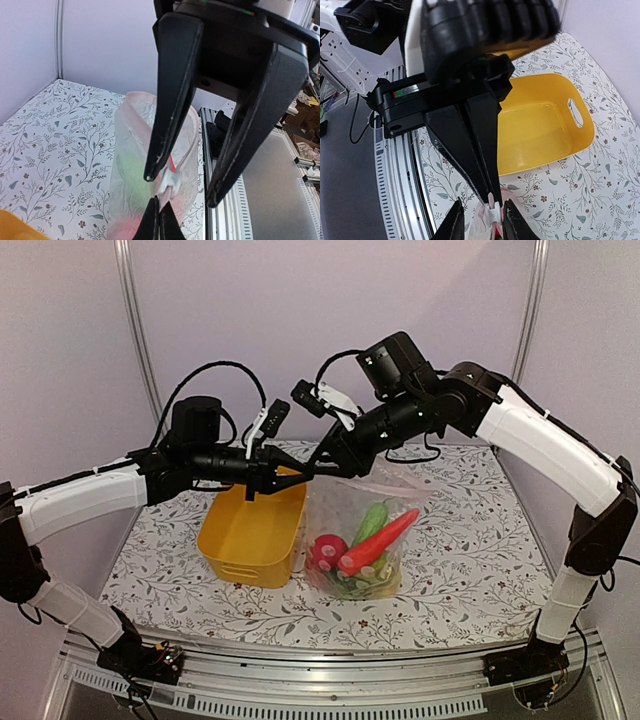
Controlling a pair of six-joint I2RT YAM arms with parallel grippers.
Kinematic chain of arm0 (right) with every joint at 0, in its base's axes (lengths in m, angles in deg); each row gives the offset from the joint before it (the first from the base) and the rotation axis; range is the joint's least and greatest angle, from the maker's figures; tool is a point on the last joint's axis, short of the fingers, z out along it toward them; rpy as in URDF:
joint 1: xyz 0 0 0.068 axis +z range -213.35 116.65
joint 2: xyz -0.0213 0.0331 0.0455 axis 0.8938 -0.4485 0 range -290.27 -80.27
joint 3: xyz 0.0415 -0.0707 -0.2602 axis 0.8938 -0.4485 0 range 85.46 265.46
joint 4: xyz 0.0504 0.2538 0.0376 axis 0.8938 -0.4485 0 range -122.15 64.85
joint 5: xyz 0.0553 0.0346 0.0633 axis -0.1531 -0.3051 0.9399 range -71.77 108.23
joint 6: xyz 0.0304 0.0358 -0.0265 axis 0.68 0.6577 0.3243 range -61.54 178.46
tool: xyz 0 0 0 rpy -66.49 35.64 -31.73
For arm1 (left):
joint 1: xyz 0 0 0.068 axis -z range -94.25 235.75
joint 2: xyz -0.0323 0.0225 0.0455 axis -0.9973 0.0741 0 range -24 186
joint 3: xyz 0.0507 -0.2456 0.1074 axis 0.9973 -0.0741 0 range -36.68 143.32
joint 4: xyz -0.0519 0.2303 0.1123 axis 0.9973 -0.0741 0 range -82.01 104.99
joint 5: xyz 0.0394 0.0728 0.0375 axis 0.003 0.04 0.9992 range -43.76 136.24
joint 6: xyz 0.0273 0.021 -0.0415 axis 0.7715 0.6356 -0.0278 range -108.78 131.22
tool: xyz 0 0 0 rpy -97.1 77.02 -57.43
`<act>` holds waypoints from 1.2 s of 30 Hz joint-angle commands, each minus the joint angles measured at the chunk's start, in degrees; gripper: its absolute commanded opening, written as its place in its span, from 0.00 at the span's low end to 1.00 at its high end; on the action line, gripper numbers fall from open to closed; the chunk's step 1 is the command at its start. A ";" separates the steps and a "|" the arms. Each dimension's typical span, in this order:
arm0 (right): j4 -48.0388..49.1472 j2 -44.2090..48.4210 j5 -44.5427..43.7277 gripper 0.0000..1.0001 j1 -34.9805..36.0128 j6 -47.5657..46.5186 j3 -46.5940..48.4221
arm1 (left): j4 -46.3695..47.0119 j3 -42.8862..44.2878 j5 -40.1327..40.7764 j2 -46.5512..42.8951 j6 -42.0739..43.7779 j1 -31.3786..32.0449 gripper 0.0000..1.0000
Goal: Place the food in the zip-top bag and seal the zipper
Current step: Zip the zipper on the zipper food storage bag.
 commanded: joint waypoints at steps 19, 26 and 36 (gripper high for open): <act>-0.72 -0.88 -1.58 0.03 0.61 -1.56 0.77 | -3.66 -1.39 1.61 -2.38 4.08 -0.81 0.00; -1.04 -0.80 -0.11 0.04 0.61 -0.96 1.03 | -0.77 -0.75 1.11 -1.21 3.03 -0.75 0.27; -1.24 -0.44 -3.15 0.04 0.61 -0.41 0.31 | 1.78 -0.16 -1.18 -0.45 2.46 -0.77 0.00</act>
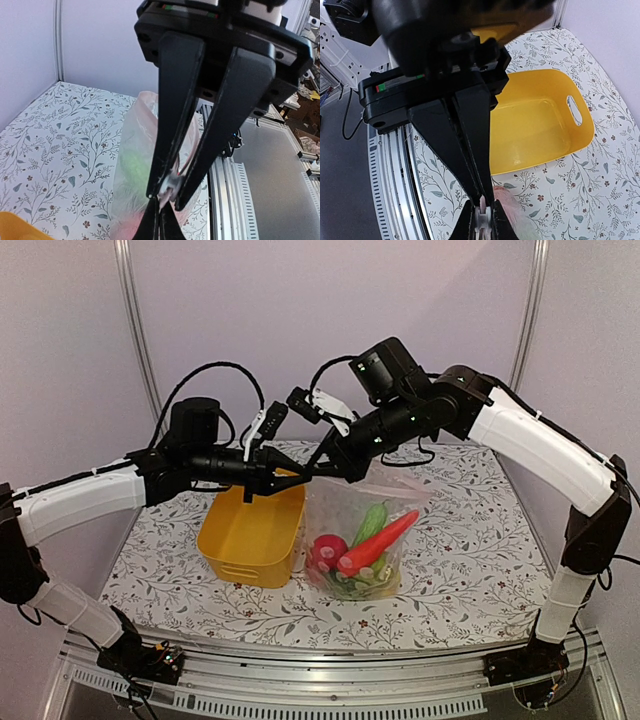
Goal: Place the food in the zip-top bag and seal the zipper
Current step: Zip the zipper on the zipper food storage bag.
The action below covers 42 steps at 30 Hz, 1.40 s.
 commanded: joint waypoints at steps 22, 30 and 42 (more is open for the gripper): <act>-7.06 13.13 -11.13 0.07 -9.86 1.82 -16.38 | 2.10 -3.87 9.61 -3.16 -1.99 -4.97 0.00; -7.10 21.72 -12.48 0.07 -14.36 1.82 -25.42 | 2.25 -4.62 11.92 -3.70 -3.05 -6.75 0.00; -7.69 32.81 -17.37 0.07 -18.10 -0.11 -37.53 | 2.89 -5.98 12.64 -4.47 -3.80 -10.33 0.00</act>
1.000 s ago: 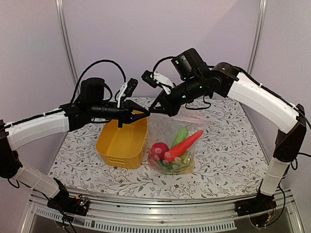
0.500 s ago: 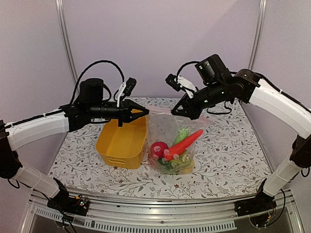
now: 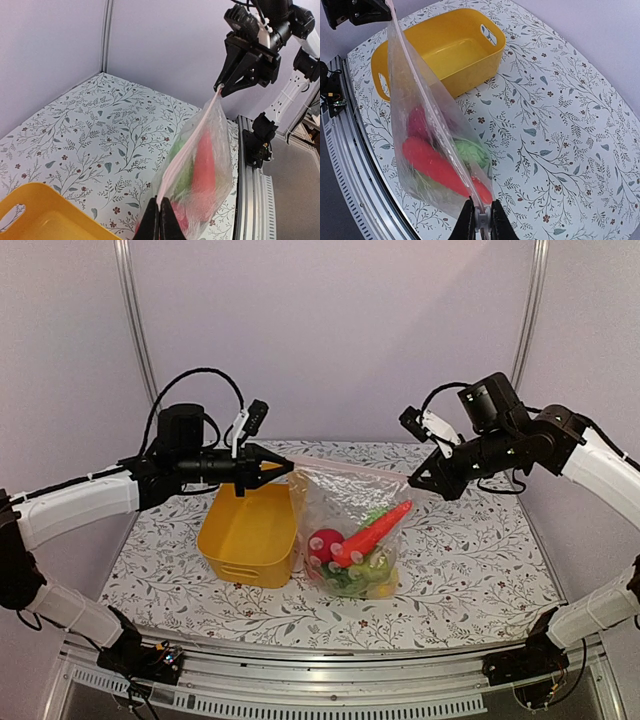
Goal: Place the food in the zip-top bag and seal the zipper
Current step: Zip the zipper on the zipper food storage bag, then pass from the left arm to the right
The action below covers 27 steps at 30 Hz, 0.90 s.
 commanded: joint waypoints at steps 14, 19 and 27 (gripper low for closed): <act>-10.52 1.86 0.30 0.52 -4.36 0.00 8.87 | 3.15 -1.41 2.10 -0.45 -3.57 -5.13 0.00; -7.99 -5.35 7.05 0.57 -4.18 -0.23 16.38 | 4.48 -0.74 -0.38 0.56 -4.20 -4.67 0.00; -3.87 -16.11 9.13 0.61 -1.33 -1.91 23.73 | 3.16 0.80 -4.49 1.09 -2.80 -1.49 0.00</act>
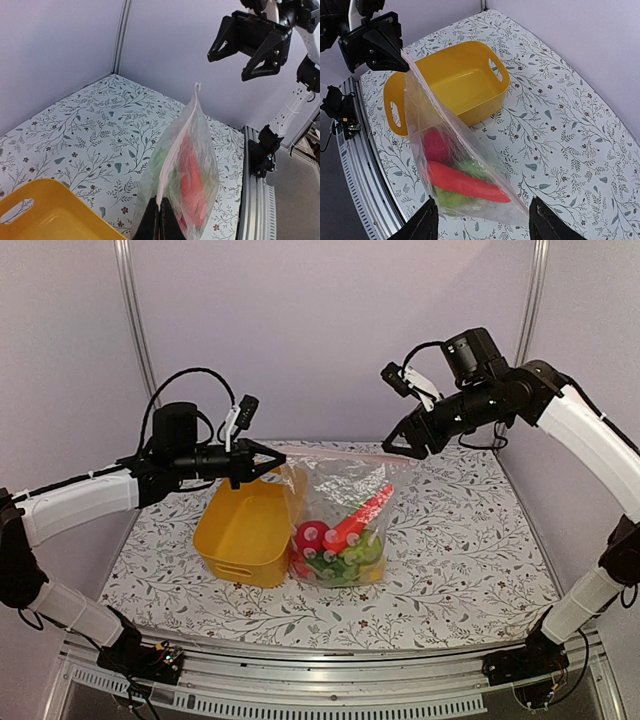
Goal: Place the food in the zip-top bag and seal the zipper
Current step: Pass from the left arm to the right
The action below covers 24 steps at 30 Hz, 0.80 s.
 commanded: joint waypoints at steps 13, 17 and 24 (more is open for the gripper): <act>2.02 -10.99 13.01 0.59 5.14 -1.95 4.40 | -1.20 0.91 -3.76 -1.74 0.94 3.27 0.00; 2.23 -11.55 12.10 0.51 5.65 -1.84 3.31 | -1.46 1.25 -3.54 -2.00 1.23 3.28 0.00; 2.56 -15.13 10.18 0.44 5.66 -1.47 6.76 | -1.82 1.26 -3.75 -2.53 1.48 3.32 0.00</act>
